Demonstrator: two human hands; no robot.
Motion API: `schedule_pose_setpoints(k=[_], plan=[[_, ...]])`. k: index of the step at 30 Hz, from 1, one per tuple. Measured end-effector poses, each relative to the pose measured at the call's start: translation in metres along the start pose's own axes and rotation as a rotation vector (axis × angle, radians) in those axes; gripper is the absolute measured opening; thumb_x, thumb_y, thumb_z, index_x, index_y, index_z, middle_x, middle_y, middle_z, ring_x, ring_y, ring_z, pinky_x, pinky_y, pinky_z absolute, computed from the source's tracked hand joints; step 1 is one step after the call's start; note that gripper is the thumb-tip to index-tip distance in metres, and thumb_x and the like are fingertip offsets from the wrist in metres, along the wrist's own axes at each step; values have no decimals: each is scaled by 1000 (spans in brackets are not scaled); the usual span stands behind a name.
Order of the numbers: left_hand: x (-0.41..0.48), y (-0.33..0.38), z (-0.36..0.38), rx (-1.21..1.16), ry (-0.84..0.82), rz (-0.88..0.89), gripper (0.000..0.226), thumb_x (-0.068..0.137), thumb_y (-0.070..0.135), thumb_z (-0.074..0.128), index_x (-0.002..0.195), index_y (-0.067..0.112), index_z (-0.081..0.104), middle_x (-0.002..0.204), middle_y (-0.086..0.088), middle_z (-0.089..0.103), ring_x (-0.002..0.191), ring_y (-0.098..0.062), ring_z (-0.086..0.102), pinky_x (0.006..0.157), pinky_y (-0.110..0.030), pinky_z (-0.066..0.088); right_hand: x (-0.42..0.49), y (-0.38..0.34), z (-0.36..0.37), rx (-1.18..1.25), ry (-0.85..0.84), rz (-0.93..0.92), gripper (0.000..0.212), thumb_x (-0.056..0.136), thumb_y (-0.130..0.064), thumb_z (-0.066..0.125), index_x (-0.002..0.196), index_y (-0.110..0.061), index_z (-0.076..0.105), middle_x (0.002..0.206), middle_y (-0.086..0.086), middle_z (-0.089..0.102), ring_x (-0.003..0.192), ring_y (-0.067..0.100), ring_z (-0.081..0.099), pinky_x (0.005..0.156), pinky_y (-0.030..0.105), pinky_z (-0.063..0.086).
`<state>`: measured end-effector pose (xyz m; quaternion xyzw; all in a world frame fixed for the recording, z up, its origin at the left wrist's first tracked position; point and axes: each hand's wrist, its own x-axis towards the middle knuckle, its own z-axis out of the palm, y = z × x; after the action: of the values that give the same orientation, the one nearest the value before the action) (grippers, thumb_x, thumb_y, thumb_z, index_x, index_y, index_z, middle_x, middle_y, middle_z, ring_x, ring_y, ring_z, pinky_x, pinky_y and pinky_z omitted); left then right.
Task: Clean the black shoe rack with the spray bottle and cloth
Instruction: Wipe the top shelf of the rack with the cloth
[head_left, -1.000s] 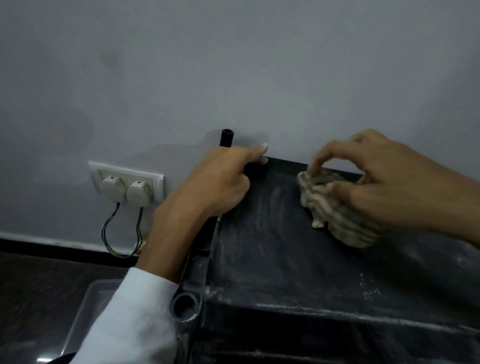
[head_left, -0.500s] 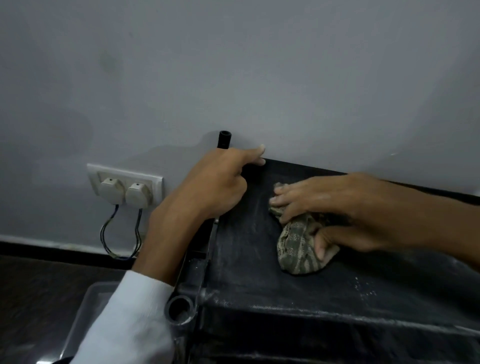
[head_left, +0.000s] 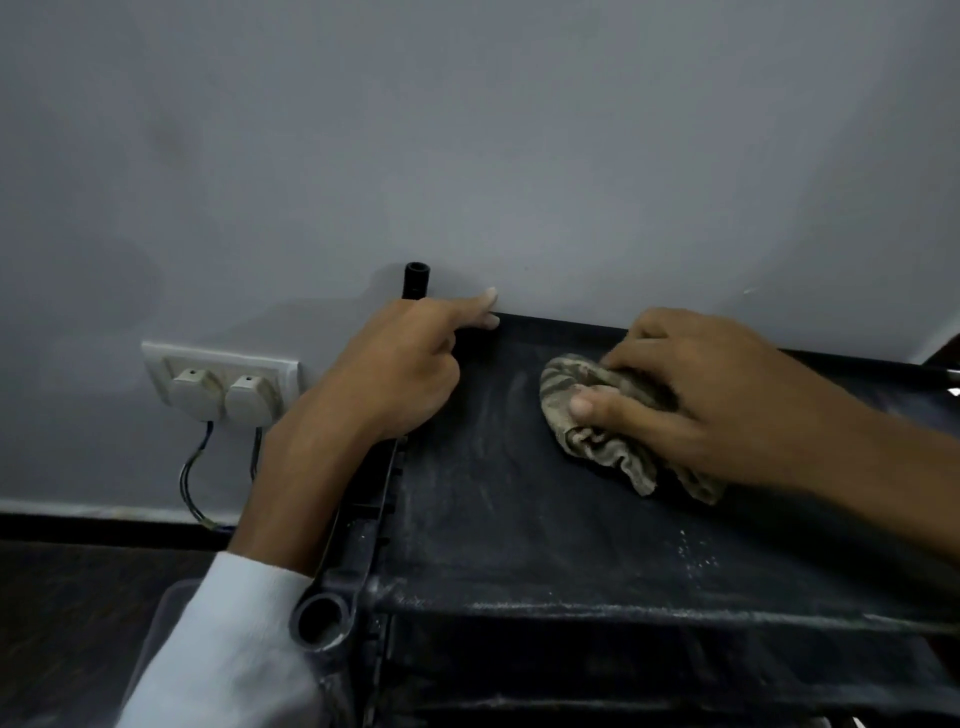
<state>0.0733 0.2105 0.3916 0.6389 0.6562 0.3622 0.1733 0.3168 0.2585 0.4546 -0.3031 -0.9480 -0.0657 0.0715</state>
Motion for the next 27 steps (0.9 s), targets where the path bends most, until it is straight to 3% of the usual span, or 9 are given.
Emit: schedule_pose_setpoints(k=[2,3,9,15,20,22,23,25,27], plan=[[1,0,0,5,-5,4,68,89,-9,40,143,31,49,115,-14,69,115,-25,60,103,-33,44,-9,4,0,198,-70,-36,74,83,-82,37,143,-39,47,115,-23,53,105,-6,52,88,16,44],[1,1,0,6,-7,4,68,89,-9,40,143,31,49,115,-14,69,114,-26,60,103,-35,45,-12,4,2,211,-96,-65,73,85,-79,43,148,-41,40,124,-25,50,113,-8,50,93,14,42],[-2,6,-1,43,-3,25,69,90,-11,41,145,29,46,132,5,62,124,-18,54,108,-34,41,2,-16,15,194,29,-29,45,88,-44,63,130,-29,65,120,-11,64,107,6,61,93,32,50],[-3,8,-5,67,-16,36,71,88,-12,39,146,28,46,136,8,60,128,-16,51,109,-39,41,16,-47,15,281,51,-36,28,88,-36,66,114,-31,73,108,-14,69,96,0,62,88,29,52],[-5,10,-3,35,-25,25,73,87,-12,38,147,29,44,135,17,59,120,-9,53,107,-28,41,-15,-47,7,369,-41,-98,34,76,-44,63,106,-35,75,100,-21,68,90,-9,63,80,12,48],[-6,12,-1,40,-29,31,76,83,-15,39,147,27,45,121,15,64,97,-6,54,96,-14,38,-13,-42,5,320,-45,-83,35,76,-46,62,106,-33,74,100,-19,70,90,-5,65,80,20,52],[-7,13,-1,46,-25,39,77,81,-15,39,146,26,46,115,19,59,95,-10,51,91,-10,35,-8,-40,7,270,-33,-62,35,77,-44,63,107,-32,73,101,-17,71,91,0,66,81,27,54],[-8,14,-2,66,-17,51,78,80,-16,39,146,24,45,116,20,56,106,-12,46,90,-11,33,8,-40,11,204,7,-4,38,81,-38,64,117,-27,70,110,-10,71,99,10,66,86,37,53],[-9,13,-3,69,-12,54,78,79,-15,39,147,23,45,117,14,59,106,-12,49,93,-14,35,22,-45,15,219,20,47,49,83,-35,61,131,-24,64,118,-5,69,107,13,64,93,38,51]])
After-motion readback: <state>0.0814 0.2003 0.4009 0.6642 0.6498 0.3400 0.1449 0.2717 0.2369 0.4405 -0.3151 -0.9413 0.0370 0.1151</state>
